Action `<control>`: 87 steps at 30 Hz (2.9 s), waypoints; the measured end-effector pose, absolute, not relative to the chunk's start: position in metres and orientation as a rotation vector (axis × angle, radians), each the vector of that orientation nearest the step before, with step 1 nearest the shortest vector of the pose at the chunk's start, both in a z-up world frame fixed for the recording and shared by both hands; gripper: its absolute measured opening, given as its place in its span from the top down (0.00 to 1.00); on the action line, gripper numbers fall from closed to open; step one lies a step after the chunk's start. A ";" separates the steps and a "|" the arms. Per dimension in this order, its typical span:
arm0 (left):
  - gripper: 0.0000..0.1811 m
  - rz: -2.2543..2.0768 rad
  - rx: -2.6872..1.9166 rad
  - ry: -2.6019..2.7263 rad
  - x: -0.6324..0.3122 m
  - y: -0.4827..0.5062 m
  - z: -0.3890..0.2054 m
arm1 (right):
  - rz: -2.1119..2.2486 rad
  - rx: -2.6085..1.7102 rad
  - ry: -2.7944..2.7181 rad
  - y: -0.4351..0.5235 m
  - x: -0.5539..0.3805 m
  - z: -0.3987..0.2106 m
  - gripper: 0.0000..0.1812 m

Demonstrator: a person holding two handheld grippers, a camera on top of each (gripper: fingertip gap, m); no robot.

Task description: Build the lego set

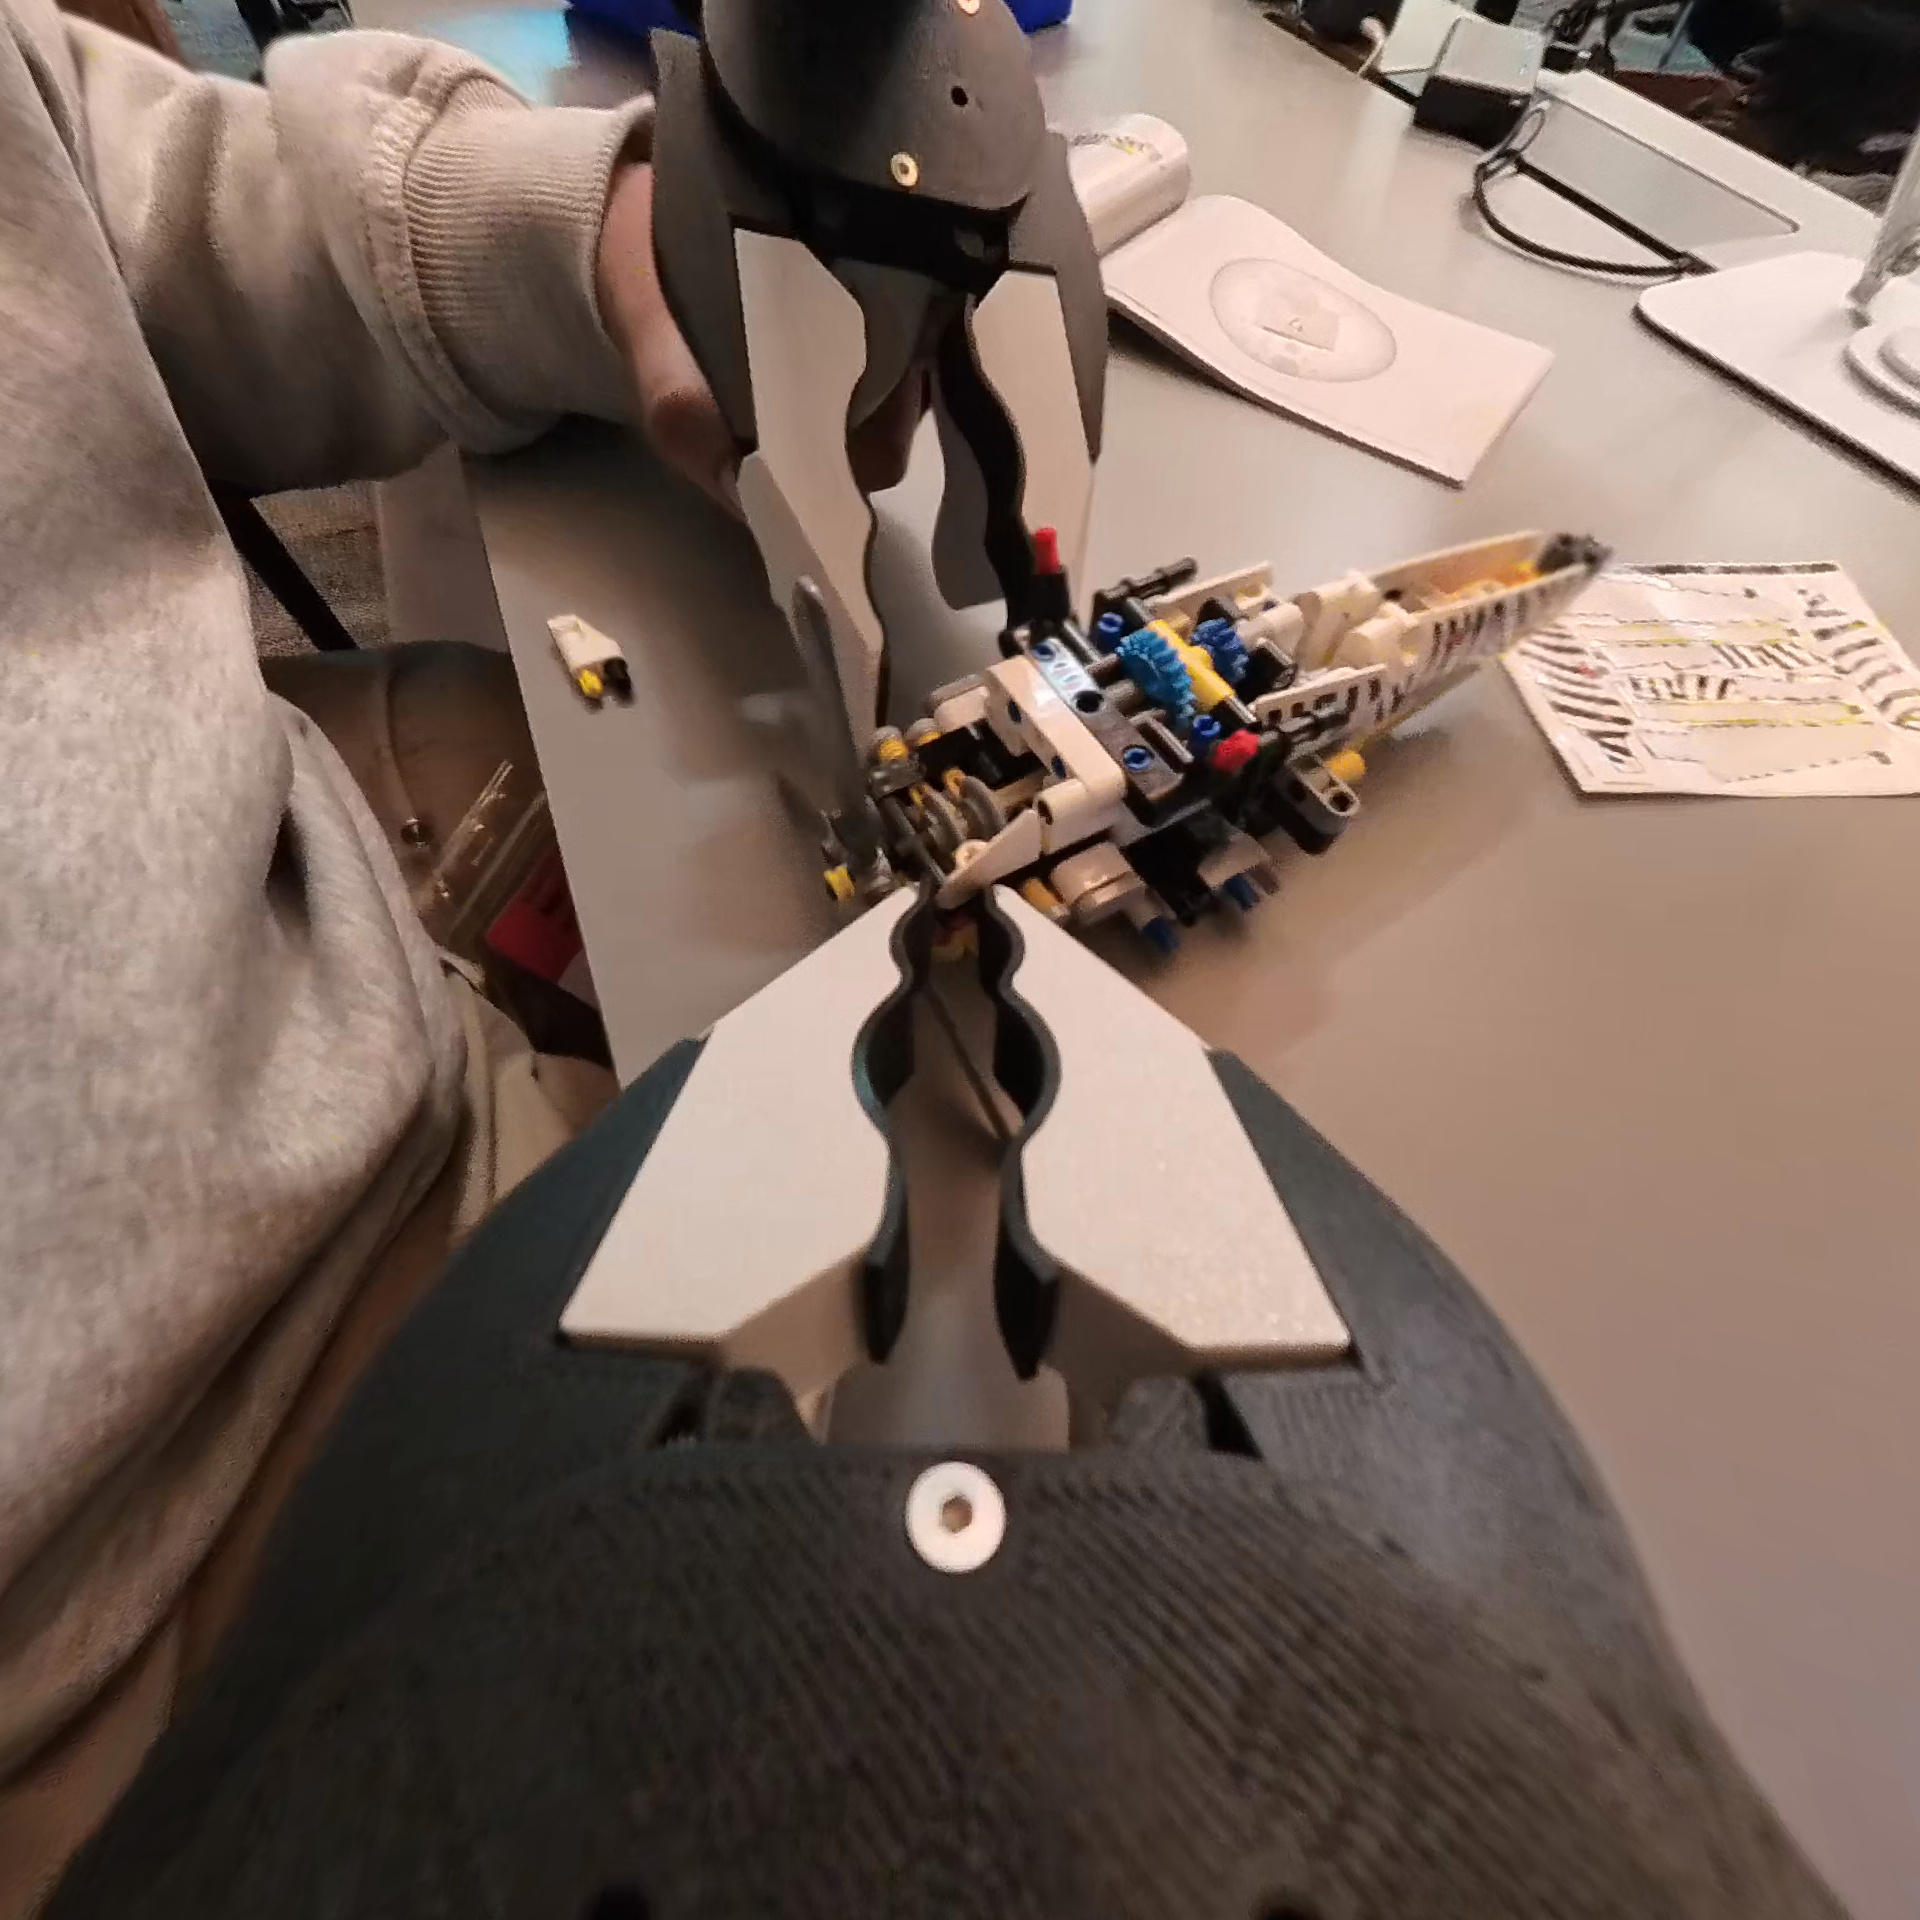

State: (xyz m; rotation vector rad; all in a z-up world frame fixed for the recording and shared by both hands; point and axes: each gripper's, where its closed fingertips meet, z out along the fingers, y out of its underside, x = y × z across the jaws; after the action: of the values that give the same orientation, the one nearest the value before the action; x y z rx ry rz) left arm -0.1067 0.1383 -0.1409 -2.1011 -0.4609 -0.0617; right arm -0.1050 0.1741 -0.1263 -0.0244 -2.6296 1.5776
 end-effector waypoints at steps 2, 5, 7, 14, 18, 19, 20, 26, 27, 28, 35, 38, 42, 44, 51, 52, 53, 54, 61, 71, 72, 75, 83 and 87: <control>0.79 -0.051 -2.082 -0.508 -0.107 0.129 -0.141 | 1.599 -0.015 -2.629 0.167 -0.101 -0.126 0.96; 0.77 -0.011 -2.052 -0.565 -0.110 0.115 -0.138 | 1.621 0.001 -2.620 0.157 -0.096 -0.124 0.94; 0.77 0.026 -2.025 -0.602 -0.114 0.104 -0.136 | 1.644 -0.004 -2.619 0.147 -0.092 -0.121 0.91; 0.74 0.140 -1.817 -0.767 -0.133 0.062 -0.115 | 1.598 0.091 -2.644 0.116 -0.074 -0.127 0.81; 0.73 0.169 -1.620 -0.828 -0.145 0.037 -0.094 | 1.603 0.090 -2.598 0.114 -0.077 -0.125 0.80; 0.73 0.185 -1.590 -0.834 -0.147 0.032 -0.090 | 1.634 0.066 -2.580 0.115 -0.080 -0.121 0.80; 0.73 0.206 -1.563 -0.838 -0.148 0.029 -0.086 | 1.672 0.037 -2.554 0.117 -0.082 -0.116 0.80; 0.72 0.347 -1.477 -0.851 -0.150 0.021 -0.072 | 1.933 -0.120 -2.388 0.132 -0.096 -0.087 0.81; 0.72 0.362 -1.460 -0.850 -0.148 0.021 -0.069 | 1.980 -0.129 -2.351 0.136 -0.096 -0.081 0.82; 0.71 0.383 -1.444 -0.842 -0.145 0.023 -0.065 | 2.027 -0.138 -2.313 0.139 -0.097 -0.076 0.85; 0.78 0.628 -1.371 -0.784 -0.090 0.061 -0.031 | 2.102 -0.112 -2.187 0.152 -0.100 -0.063 0.82; 0.82 0.494 -1.447 -0.874 -0.075 0.104 -0.059 | 1.875 -0.041 -2.233 0.155 -0.117 -0.078 0.72; 0.83 0.356 -1.510 -0.996 -0.078 0.131 -0.096 | 1.691 0.178 -2.338 0.152 -0.133 -0.085 0.61; 0.84 0.360 -1.531 -1.013 -0.084 0.134 -0.098 | 1.705 0.305 -2.404 0.146 -0.136 -0.079 0.58; 0.92 0.559 -1.632 -1.187 -0.109 0.102 -0.115 | 1.316 0.864 -2.629 0.103 -0.152 -0.080 0.60; 0.94 0.552 -1.600 -1.206 -0.111 0.094 -0.113 | 1.236 0.919 -2.659 0.096 -0.154 -0.085 0.60; 0.94 0.558 -1.572 -1.236 -0.114 0.083 -0.112 | 1.179 0.962 -2.692 0.089 -0.154 -0.090 0.60; 0.92 0.564 -1.551 -1.259 -0.117 0.072 -0.110 | 1.133 1.000 -2.737 0.083 -0.153 -0.095 0.59; 0.86 0.472 -1.577 -1.156 -0.117 0.058 -0.107 | 0.911 1.000 -2.892 0.074 -0.161 -0.138 0.59; 0.93 0.458 -1.695 -1.098 -0.120 0.070 -0.116 | 0.994 0.963 -2.931 0.079 -0.160 -0.136 0.65; 0.95 0.450 -1.711 -1.094 -0.119 0.071 -0.118 | 1.000 0.967 -2.953 0.081 -0.157 -0.136 0.65; 0.98 0.423 -1.770 -1.053 -0.112 0.072 -0.122 | 1.039 0.963 -2.990 0.085 -0.151 -0.135 0.65; 0.96 0.315 -1.765 -0.993 -0.094 0.077 -0.121 | 1.095 0.990 -2.996 0.093 -0.136 -0.134 0.65; 0.98 0.238 -1.775 -0.990 -0.091 0.082 -0.124 | 1.102 0.993 -2.982 0.093 -0.131 -0.134 0.66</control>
State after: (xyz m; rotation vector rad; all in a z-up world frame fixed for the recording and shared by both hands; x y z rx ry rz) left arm -0.0914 0.0822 -0.1243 -1.7746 -0.9902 0.2380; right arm -0.1311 0.0935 -0.1338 0.9929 -2.9816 1.1024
